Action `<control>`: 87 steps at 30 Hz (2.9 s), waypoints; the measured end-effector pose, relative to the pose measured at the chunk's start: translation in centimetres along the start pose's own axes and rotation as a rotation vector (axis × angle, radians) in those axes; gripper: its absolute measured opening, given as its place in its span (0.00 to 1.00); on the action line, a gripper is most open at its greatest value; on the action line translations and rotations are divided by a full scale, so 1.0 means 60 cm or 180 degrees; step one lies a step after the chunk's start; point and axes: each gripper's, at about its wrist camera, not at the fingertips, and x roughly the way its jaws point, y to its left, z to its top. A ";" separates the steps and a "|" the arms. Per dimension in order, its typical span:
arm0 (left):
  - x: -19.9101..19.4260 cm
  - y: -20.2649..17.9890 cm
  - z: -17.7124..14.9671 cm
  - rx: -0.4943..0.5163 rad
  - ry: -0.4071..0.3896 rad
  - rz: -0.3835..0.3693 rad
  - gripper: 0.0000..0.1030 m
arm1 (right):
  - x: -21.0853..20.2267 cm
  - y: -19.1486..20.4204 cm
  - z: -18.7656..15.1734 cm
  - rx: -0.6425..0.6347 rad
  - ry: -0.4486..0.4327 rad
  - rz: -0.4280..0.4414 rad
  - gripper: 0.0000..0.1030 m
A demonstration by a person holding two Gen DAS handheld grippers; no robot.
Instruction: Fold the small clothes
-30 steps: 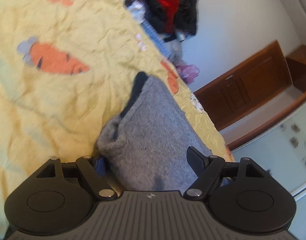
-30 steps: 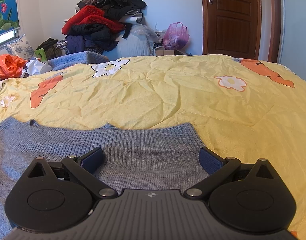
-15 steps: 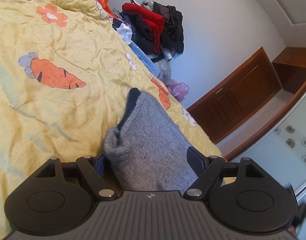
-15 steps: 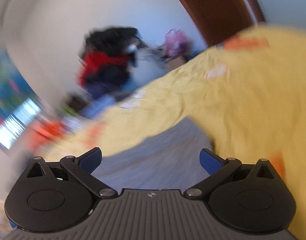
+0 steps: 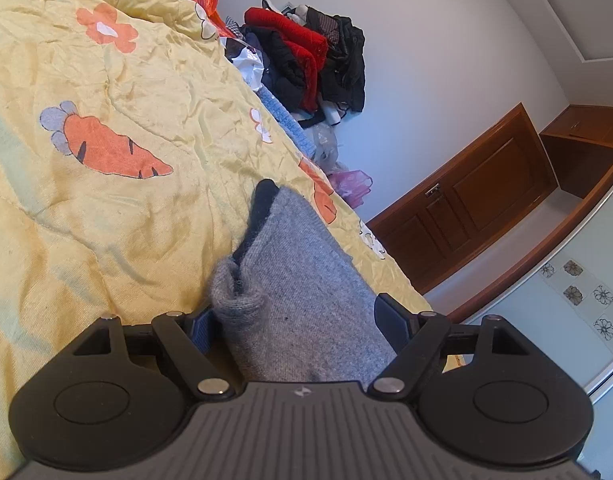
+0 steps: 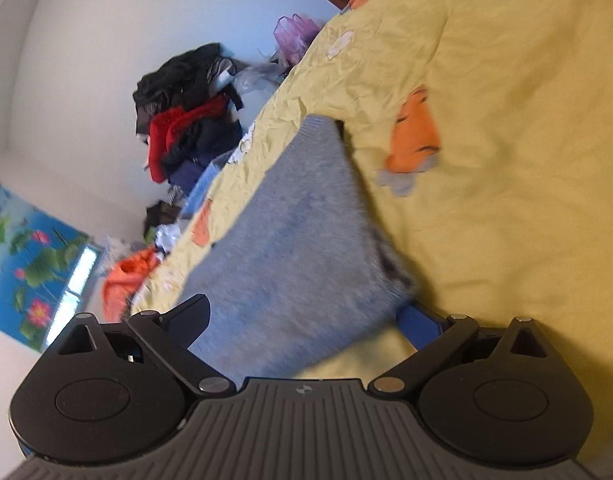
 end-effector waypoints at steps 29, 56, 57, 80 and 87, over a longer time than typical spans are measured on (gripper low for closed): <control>-0.173 -0.005 0.010 0.0576 0.1026 0.0362 0.05 | -0.151 -0.006 -0.032 -0.0305 0.0368 0.0319 0.13; 0.222 -0.132 0.079 0.2527 0.0919 0.1219 0.16 | 0.130 0.053 0.141 -0.1736 0.0434 -0.0523 0.72; 0.229 -0.130 0.073 0.2590 0.0959 0.1293 0.10 | 0.135 0.055 0.144 -0.1773 0.0470 -0.0482 0.56; 0.254 -0.085 0.135 0.1816 0.1200 0.0967 0.79 | 0.153 0.040 0.163 -0.1293 0.0482 -0.0131 0.53; 0.248 -0.123 0.122 0.2341 0.1027 0.1108 0.03 | 0.150 0.066 0.153 -0.1587 0.0320 -0.0091 0.10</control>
